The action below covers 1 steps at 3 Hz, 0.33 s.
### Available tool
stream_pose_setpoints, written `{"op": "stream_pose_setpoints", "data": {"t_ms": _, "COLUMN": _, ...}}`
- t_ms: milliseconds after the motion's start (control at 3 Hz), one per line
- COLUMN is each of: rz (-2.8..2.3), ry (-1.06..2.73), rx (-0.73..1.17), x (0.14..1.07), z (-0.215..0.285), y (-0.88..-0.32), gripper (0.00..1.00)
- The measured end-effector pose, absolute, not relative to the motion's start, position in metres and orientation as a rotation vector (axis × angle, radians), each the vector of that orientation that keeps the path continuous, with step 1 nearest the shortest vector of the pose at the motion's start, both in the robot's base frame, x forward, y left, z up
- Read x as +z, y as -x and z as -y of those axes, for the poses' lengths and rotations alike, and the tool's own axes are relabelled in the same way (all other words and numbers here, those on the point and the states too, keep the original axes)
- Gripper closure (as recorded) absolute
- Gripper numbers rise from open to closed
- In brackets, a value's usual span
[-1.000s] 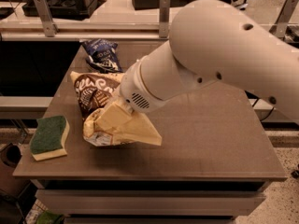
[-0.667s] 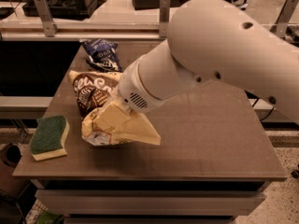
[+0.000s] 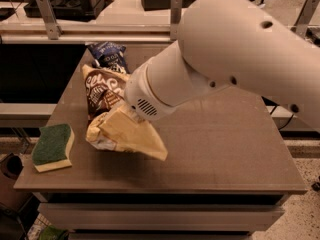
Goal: Move brown chip bag near sponge
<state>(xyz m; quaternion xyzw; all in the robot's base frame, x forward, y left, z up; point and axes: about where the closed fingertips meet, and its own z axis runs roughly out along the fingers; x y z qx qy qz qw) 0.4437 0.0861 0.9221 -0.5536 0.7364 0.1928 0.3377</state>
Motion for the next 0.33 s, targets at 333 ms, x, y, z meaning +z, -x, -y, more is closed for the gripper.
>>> {"op": "stream_pose_setpoints", "data": {"t_ms": 333, "rz": -1.915, "ry": 1.445, "rx": 0.496, "x": 0.9244, "z": -0.0873, "y": -0.4421, "gripper": 0.00}}
